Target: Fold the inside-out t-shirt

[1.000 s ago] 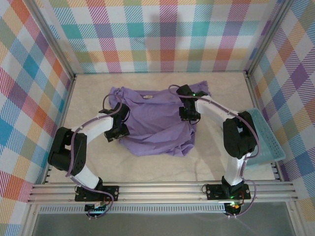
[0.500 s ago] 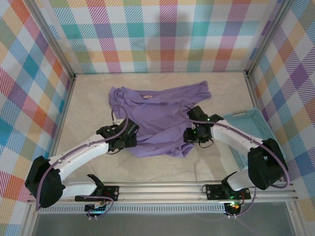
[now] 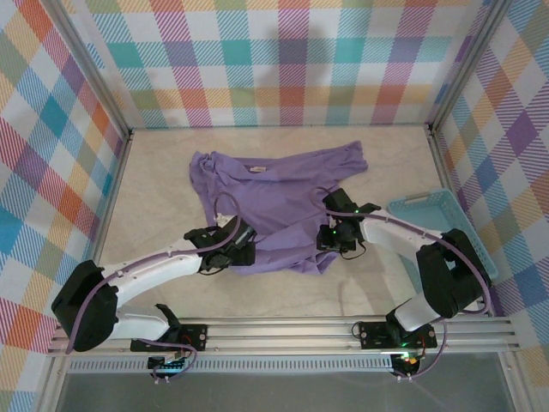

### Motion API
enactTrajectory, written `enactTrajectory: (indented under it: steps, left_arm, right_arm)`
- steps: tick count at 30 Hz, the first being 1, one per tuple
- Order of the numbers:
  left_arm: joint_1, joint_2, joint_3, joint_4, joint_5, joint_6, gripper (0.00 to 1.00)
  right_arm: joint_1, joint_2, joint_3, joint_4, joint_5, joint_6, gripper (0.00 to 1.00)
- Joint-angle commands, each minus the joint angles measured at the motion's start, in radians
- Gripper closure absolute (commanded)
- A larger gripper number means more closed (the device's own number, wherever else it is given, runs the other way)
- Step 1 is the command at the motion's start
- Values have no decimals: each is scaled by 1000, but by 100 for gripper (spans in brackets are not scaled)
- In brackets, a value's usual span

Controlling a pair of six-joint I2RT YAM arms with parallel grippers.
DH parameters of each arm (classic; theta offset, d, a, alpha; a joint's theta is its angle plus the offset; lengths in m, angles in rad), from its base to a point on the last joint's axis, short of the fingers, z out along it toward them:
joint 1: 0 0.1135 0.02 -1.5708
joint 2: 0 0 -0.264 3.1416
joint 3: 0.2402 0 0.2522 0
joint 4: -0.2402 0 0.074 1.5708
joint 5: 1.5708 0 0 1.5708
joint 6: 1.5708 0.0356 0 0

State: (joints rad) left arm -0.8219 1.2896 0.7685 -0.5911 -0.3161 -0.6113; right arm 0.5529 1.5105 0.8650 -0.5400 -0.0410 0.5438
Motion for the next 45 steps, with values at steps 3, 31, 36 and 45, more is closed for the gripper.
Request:
enactTrajectory:
  steps: [3,31,36,45]
  left_arm:
    - [-58,23,16,10,-53,34,7]
    - [-346,357,313,173,-358,206,1]
    - [-291,348,291,123,-439,135,37]
    - [-297,203,367,95,-344,200,99]
  right_arm:
    - [-1,-50,67,-69,40,-2,91]
    - [6,-417,219,-290,-61,25,100]
    - [4,-442,236,-346,46,17,100]
    - [-19,-338,324,-357,243,-94,100]
